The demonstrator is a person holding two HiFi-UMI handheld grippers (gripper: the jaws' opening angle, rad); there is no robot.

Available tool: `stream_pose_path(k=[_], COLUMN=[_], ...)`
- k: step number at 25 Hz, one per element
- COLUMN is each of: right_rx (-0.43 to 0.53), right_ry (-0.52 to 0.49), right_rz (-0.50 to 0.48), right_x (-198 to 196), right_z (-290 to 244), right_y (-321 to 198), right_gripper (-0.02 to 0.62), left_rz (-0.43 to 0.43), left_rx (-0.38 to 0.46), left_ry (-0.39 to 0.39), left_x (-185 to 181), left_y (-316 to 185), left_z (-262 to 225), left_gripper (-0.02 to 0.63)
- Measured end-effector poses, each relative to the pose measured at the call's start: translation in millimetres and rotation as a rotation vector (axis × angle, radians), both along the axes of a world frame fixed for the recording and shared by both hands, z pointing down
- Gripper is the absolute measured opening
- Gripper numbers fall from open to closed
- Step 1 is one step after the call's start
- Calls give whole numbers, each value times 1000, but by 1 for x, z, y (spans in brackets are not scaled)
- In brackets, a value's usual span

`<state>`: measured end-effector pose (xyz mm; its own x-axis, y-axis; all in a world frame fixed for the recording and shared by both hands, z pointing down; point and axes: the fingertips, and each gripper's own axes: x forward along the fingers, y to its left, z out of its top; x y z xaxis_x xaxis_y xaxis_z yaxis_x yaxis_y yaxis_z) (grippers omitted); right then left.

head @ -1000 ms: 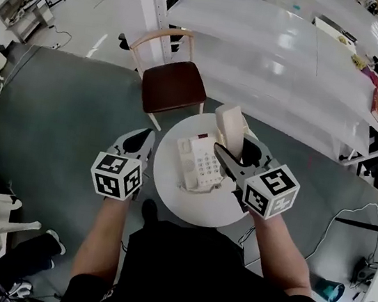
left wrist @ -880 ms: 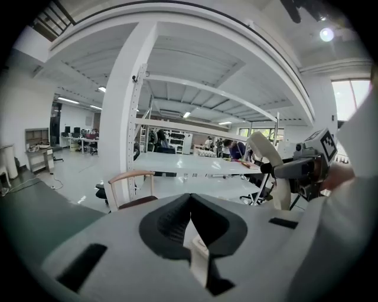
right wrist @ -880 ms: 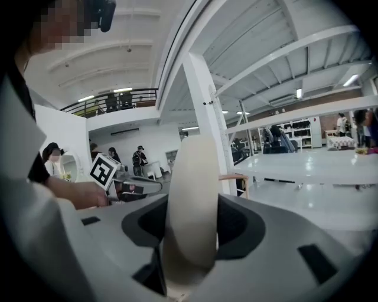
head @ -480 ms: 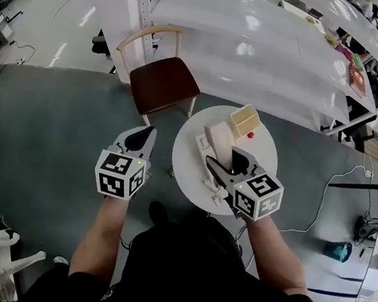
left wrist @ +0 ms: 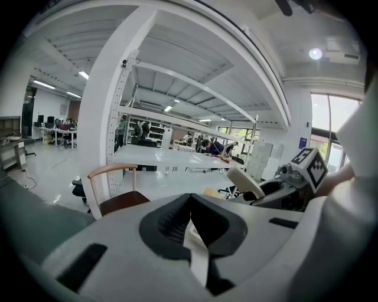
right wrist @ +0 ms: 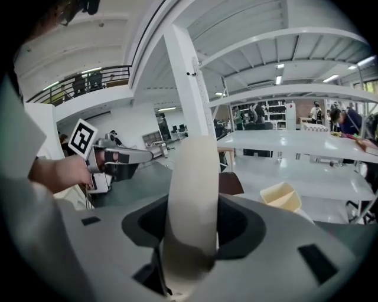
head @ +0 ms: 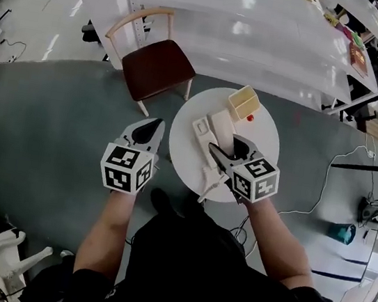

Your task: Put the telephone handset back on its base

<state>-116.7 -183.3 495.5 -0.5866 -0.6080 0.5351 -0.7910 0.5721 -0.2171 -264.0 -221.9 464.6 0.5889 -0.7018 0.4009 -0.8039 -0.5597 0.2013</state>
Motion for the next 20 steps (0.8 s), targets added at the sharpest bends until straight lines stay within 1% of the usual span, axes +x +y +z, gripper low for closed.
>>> stream_pose_path(k=[5,9,17,20], right_rx=[-69,-117,-180,-211], right_ry=[45,88,151,165], right_rz=[-31,-52,-102,-90], right_x=[6,6,-9,-12], right_z=[48,84,131,147], right_y=[-5,-8,-15,-15], right_gripper=[213,213,213,213], left_rz=[-4,-27,-60,-70], left_rx=[-31,-51,-84,-90], left_ry=[2,-3,-1,1], left_x=[12,8,1,-3], left_y=[-1,0,4,7], left_z=[15,26,41,44], left_gripper=[11,11,11,11])
